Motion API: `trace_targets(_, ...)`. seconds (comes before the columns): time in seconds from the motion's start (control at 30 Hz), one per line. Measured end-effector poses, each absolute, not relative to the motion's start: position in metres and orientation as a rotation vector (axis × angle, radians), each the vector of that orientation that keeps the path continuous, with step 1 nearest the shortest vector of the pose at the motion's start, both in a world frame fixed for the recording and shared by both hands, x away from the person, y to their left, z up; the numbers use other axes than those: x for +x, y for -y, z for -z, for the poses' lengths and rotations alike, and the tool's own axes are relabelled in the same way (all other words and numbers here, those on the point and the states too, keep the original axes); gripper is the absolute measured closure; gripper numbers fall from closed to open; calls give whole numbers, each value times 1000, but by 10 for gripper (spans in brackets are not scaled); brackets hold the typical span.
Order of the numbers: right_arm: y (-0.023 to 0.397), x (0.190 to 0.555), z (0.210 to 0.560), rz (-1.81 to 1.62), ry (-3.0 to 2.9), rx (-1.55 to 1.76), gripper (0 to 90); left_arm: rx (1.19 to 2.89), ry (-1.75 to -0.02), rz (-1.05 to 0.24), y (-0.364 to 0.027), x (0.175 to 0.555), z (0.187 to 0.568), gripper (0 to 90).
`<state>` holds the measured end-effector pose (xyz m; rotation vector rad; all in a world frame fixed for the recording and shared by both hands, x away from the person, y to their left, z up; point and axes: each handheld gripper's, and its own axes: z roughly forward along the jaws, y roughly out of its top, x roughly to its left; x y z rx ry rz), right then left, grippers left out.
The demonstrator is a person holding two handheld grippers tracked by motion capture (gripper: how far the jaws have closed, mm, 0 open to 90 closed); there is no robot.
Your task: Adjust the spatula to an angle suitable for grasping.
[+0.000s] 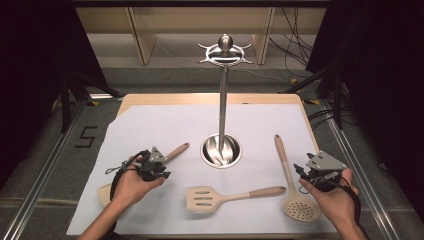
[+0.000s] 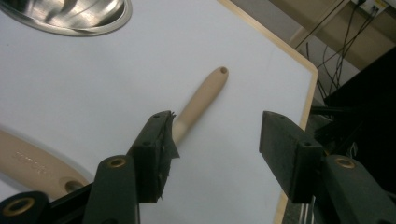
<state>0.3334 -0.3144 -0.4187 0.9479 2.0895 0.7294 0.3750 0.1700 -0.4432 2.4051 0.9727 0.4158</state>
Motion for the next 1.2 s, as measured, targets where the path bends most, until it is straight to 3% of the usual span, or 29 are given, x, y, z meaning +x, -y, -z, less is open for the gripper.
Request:
trace_targets(0.23,315,334,420,-721,-2091,949,448,2492,-1006,-289,-163,397,441,886)
trace_targets(0.33,315,335,420,-727,-2097,954,448,2526,-1053,-180,-156,411,451,892)
trace_targets(0.5,315,334,420,-736,-2095,956,447,2636,-1120,-148,-149,429,461,894)
trace_targets(0.87,315,333,420,-721,-2106,940,447,2628,-1185,-381,-157,444,464,892)
trace_targets(1.03,314,333,420,-724,-2108,954,447,2592,-1173,-329,-163,441,454,805)
trace_targets(1.1,315,333,419,-727,-2107,947,447,2597,-1189,-277,-168,437,444,627)
trace_targets(1.13,314,333,419,-727,-2101,937,447,2638,-1196,-214,-172,436,440,627)
trace_targets(1.17,314,333,419,-736,-2092,939,447,2668,-1190,-189,-175,435,437,557)
trace_targets(1.2,313,333,419,-734,-2092,936,447,2660,-1196,-203,-178,434,436,542)
